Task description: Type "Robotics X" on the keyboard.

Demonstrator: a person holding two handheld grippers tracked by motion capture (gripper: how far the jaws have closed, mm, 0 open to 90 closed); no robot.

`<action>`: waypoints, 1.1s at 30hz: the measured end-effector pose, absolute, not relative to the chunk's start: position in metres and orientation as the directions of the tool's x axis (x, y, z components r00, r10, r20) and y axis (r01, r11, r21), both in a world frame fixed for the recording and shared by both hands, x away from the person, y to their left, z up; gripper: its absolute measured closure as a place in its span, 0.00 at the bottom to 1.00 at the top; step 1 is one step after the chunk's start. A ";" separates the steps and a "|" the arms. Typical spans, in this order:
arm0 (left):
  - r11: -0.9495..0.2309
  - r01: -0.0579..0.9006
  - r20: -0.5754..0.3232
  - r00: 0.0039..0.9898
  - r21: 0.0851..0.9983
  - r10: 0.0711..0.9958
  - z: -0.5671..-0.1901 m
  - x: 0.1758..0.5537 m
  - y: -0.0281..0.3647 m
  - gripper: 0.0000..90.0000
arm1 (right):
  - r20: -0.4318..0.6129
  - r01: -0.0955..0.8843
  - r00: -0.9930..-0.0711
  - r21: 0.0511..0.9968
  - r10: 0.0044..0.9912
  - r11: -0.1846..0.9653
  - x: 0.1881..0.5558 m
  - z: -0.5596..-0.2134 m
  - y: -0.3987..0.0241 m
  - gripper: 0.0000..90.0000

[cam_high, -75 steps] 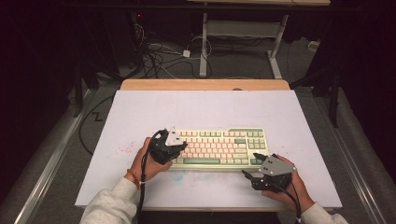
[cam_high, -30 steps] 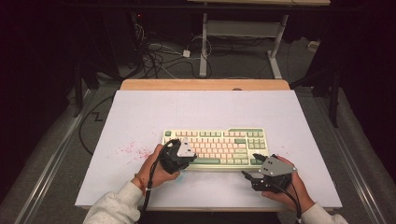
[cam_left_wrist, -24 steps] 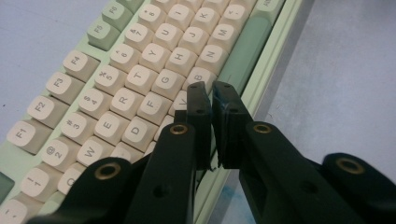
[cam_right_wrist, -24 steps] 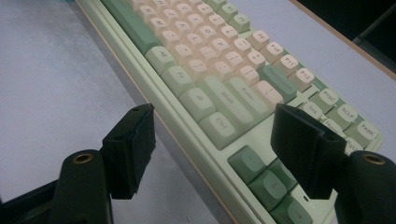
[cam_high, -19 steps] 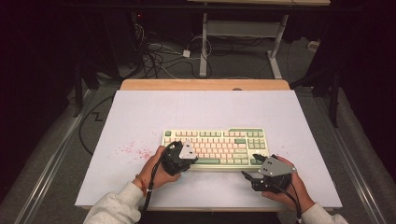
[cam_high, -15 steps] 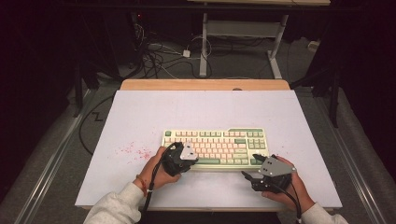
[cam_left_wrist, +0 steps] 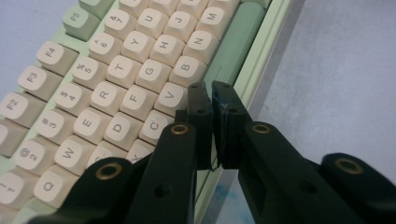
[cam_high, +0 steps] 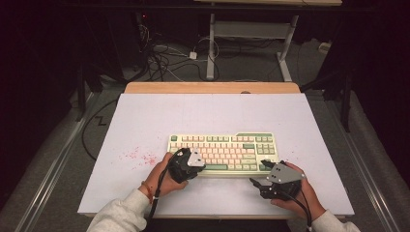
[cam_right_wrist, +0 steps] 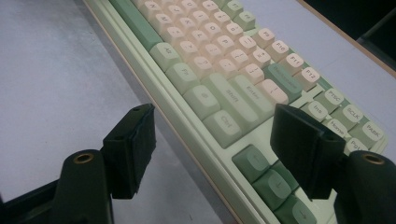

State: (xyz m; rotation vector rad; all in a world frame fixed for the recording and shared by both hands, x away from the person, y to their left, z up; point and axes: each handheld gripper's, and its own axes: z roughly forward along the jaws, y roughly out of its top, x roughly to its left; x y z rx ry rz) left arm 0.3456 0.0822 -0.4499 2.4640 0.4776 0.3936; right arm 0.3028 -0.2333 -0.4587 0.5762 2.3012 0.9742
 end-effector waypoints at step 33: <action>-0.662 0.244 0.233 0.805 0.709 0.546 -0.432 0.348 0.117 0.62 | -0.334 0.164 -0.729 0.761 0.597 0.627 0.304 -0.455 -0.237 0.35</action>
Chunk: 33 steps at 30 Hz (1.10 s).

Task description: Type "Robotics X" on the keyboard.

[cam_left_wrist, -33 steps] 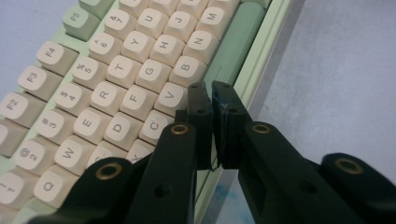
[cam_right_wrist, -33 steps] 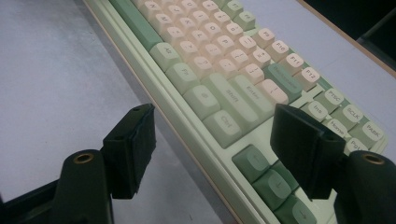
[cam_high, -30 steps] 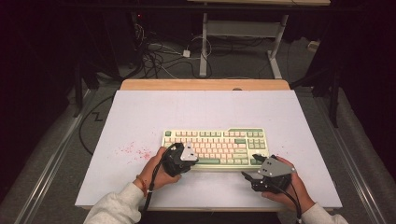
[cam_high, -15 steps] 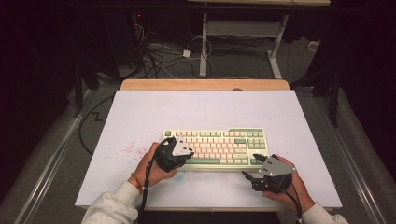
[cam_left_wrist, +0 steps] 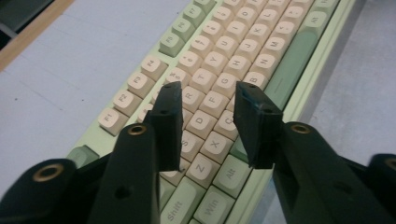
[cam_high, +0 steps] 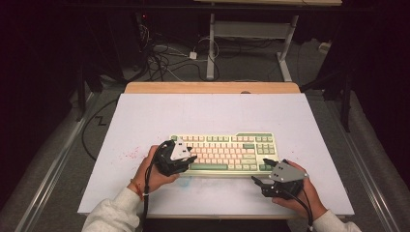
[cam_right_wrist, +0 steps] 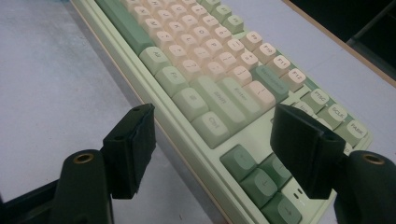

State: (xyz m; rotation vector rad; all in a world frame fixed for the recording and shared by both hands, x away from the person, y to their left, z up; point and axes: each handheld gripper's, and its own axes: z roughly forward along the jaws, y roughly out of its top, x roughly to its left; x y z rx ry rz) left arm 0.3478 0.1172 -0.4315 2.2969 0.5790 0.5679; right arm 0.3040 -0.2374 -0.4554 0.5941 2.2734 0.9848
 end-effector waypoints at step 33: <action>-0.658 0.264 0.318 0.711 0.705 0.627 -0.456 0.324 0.165 0.22 | -0.317 0.190 -0.716 0.769 0.622 0.610 0.307 -0.454 -0.242 0.35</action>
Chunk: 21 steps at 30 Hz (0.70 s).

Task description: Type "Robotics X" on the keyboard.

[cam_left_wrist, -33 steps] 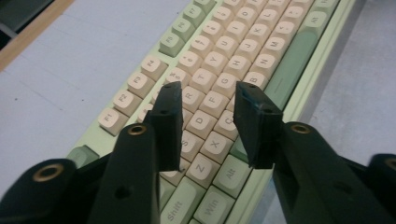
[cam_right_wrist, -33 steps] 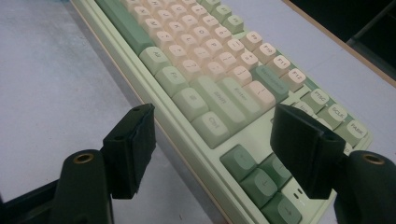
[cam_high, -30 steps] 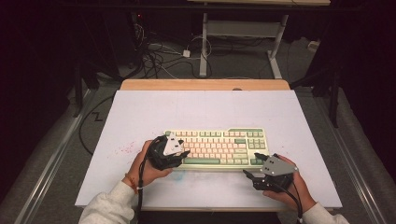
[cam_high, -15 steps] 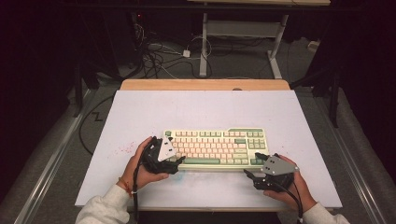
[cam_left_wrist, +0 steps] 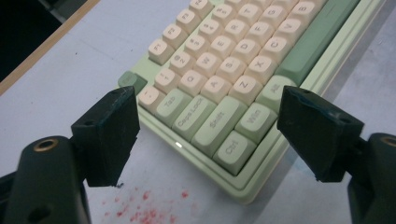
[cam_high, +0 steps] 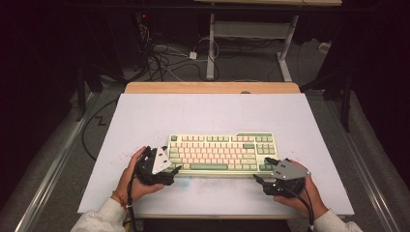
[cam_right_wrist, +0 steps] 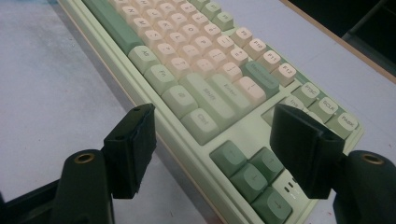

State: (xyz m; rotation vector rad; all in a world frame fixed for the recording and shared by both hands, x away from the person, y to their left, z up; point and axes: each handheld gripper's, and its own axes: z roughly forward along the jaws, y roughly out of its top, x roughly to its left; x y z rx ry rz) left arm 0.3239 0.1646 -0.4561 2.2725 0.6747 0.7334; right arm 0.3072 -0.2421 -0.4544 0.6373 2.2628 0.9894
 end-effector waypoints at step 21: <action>-0.645 0.341 0.277 0.696 0.684 0.663 -0.469 0.302 0.192 0.21 | -0.242 0.242 -0.726 0.787 0.644 0.568 0.319 -0.442 -0.238 0.90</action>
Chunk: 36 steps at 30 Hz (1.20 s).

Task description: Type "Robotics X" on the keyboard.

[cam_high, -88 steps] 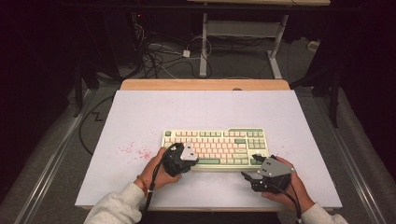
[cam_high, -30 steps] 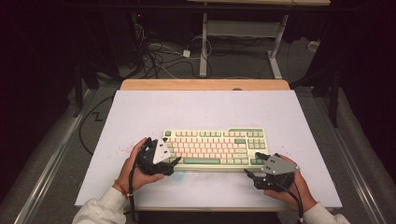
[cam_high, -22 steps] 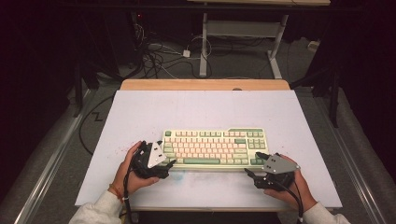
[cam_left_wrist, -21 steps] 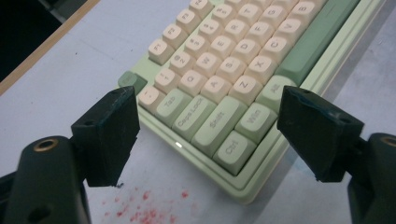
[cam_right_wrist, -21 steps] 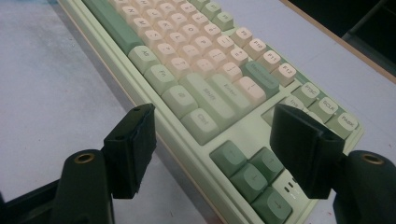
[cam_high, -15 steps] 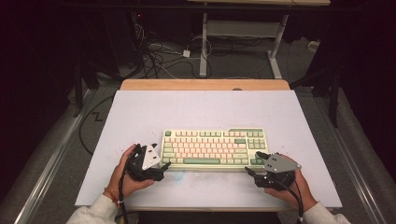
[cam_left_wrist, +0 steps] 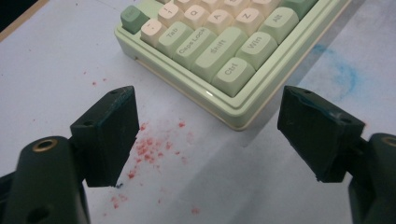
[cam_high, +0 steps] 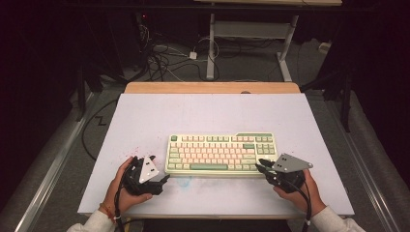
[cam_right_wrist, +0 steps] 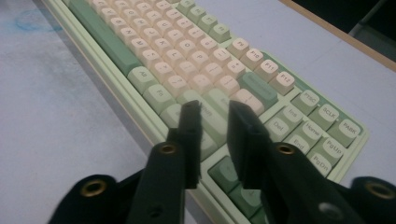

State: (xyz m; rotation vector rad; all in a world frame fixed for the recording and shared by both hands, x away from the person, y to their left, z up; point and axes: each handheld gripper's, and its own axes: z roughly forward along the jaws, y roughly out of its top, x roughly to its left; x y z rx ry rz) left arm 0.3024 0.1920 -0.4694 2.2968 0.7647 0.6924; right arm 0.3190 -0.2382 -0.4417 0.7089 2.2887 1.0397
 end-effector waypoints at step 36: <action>-0.649 0.376 0.259 0.697 0.661 0.668 -0.478 0.308 0.191 0.21 | -0.223 0.296 -0.782 0.689 0.582 0.661 0.363 -0.451 -0.205 0.99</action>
